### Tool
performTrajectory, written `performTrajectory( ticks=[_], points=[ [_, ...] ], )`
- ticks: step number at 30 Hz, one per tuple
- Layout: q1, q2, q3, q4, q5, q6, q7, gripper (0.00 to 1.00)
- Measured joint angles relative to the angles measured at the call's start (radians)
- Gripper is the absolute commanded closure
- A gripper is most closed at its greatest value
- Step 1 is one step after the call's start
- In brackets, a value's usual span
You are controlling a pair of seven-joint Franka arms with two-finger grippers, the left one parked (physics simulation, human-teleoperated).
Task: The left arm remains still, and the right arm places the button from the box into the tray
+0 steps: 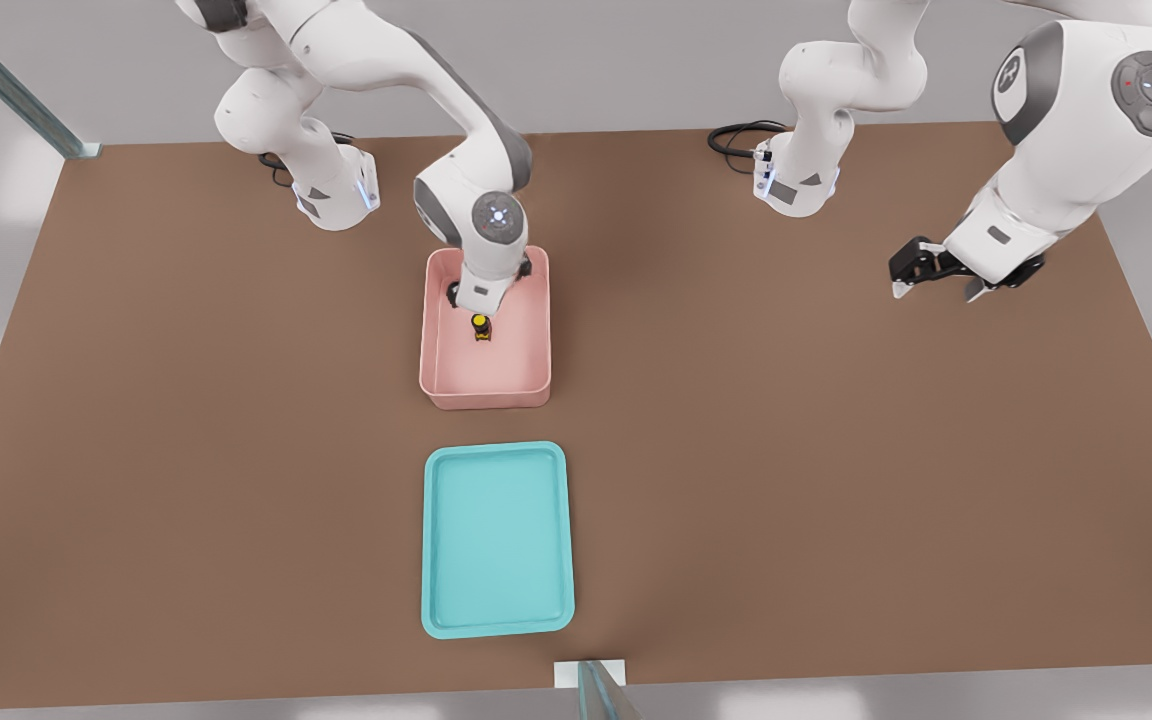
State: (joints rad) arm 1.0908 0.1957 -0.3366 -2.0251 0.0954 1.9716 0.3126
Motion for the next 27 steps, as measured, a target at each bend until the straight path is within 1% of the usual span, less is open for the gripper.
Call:
performTrajectory(
  ticks=[1,3,6,10,14,17,23,27],
  points=[
    [0.009,0.008,-0.019,-0.019,0.007,0.039,0.036,0.01],
    [0.043,0.010,-0.030,-0.106,0.018,0.143,0.104,0.01],
    [0.070,0.018,-0.022,-0.220,0.026,0.301,0.193,0.01],
    [0.071,0.029,-0.019,-0.331,0.029,0.497,0.284,0.01],
    [0.069,0.053,-0.019,-0.386,0.030,0.652,0.346,0.01],
    [0.069,0.065,-0.010,-0.427,0.028,0.744,0.383,0.01],
    [0.070,0.092,0.040,-0.462,0.029,0.869,0.445,0.01],
    [0.056,0.108,0.039,-0.486,0.029,0.927,0.469,0.01]
  ],
)
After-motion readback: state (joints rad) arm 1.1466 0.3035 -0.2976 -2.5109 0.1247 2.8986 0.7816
